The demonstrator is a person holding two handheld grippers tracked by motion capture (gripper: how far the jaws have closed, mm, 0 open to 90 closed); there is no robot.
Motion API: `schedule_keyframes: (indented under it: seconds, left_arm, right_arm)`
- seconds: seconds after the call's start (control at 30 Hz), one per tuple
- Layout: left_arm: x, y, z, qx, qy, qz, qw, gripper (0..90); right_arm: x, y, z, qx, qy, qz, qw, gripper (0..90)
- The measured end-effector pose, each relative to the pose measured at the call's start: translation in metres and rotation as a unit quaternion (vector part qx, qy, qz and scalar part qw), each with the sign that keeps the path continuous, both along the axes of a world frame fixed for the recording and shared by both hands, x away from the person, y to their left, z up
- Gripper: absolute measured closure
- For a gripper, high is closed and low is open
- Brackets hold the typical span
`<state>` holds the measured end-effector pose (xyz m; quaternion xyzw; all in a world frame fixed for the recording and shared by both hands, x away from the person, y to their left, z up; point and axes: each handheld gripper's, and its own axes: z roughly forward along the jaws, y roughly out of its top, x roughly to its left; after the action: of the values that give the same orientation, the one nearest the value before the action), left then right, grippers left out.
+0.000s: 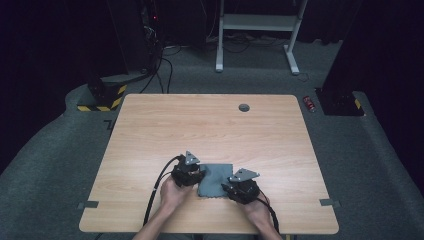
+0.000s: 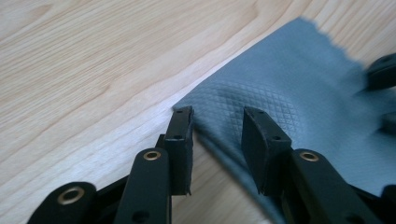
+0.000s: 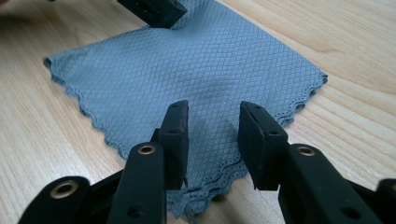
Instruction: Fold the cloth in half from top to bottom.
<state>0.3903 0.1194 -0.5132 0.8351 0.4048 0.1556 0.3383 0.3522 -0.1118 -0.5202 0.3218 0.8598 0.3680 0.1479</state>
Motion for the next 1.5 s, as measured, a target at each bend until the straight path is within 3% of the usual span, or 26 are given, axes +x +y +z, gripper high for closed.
schedule_keyframes:
  seconds: [0.03, 0.1, 0.27, 0.43, 0.5, 0.63, 0.7, 0.8, 0.9, 1.07, 1.23, 1.33, 1.4, 1.5]
  left_arm:
    - [0.0, 0.001, 0.0, 0.001, 0.0, 0.001, 1.0, 62.5]
    - [0.002, 0.004, 0.001, 0.025, -0.017, 0.009, 0.9995, 59.7]
    - [0.007, 0.007, 0.005, 0.039, -0.015, 0.014, 0.999, 57.6]
    - [-0.006, 0.007, 0.014, -0.023, -0.012, -0.005, 0.9997, 51.9]
    - [-0.012, 0.004, 0.013, -0.013, -0.01, -0.02, 0.9997, 50.4]
    - [-0.016, 0.008, 0.002, 0.023, -0.002, -0.022, 0.9995, 49.1]
    - [-0.017, 0.015, 0.001, 0.012, -0.002, -0.013, 0.9998, 48.1]
    - [-0.019, 0.02, 0.004, 0.016, -0.01, -0.01, 0.9998, 48.0]
    - [-0.018, 0.024, 0.009, -0.017, -0.01, -0.011, 0.9997, 47.5]
    - [-0.007, 0.01, 0.012, -0.032, -0.022, -0.005, 0.9992, 46.8]
    - [0.01, -0.006, 0.006, -0.024, -0.014, -0.004, 0.9996, 47.8]
    - [0.017, -0.006, -0.001, -0.012, -0.011, 0.01, 0.9998, 48.9]
    - [0.021, 0.0, -0.004, -0.017, -0.002, 0.02, 0.9996, 47.5]
    - [0.022, 0.003, -0.002, -0.005, -0.009, 0.03, 0.9995, 47.8]
  right_arm:
    - [0.0, 0.0, 0.0, -0.005, -0.003, 0.003, 1.0, 62.9]
    - [0.0, 0.0, 0.0, -0.009, -0.005, 0.006, 0.9999, 62.5]
    - [-0.001, 0.001, 0.001, -0.015, -0.008, 0.007, 0.9998, 61.4]
    - [0.0, 0.001, 0.001, -0.012, -0.004, 0.002, 0.9999, 61.0]
    - [0.0, 0.001, 0.001, -0.014, -0.003, 0.003, 0.9999, 61.0]
    - [0.001, 0.0, 0.001, -0.013, -0.002, 0.006, 0.9999, 60.9]
    - [0.001, 0.0, 0.002, -0.013, 0.0, 0.006, 0.9999, 60.9]
    - [0.002, -0.001, 0.002, -0.015, 0.001, 0.007, 0.9999, 62.9]
    - [0.002, -0.004, 0.006, -0.01, -0.008, 0.001, 0.9999, 69.4]
    - [0.024, -0.007, 0.015, 0.013, -0.007, -0.029, 0.9995, 76.4]
    - [0.049, 0.0, 0.011, 0.021, 0.012, -0.04, 0.9989, 79.3]
    - [0.063, 0.003, 0.003, 0.004, 0.027, -0.049, 0.9984, 80.9]
    - [0.067, 0.001, 0.005, -0.001, 0.023, -0.059, 0.998, 79.9]
    - [0.068, -0.002, 0.007, -0.011, 0.014, -0.069, 0.9974, 73.5]
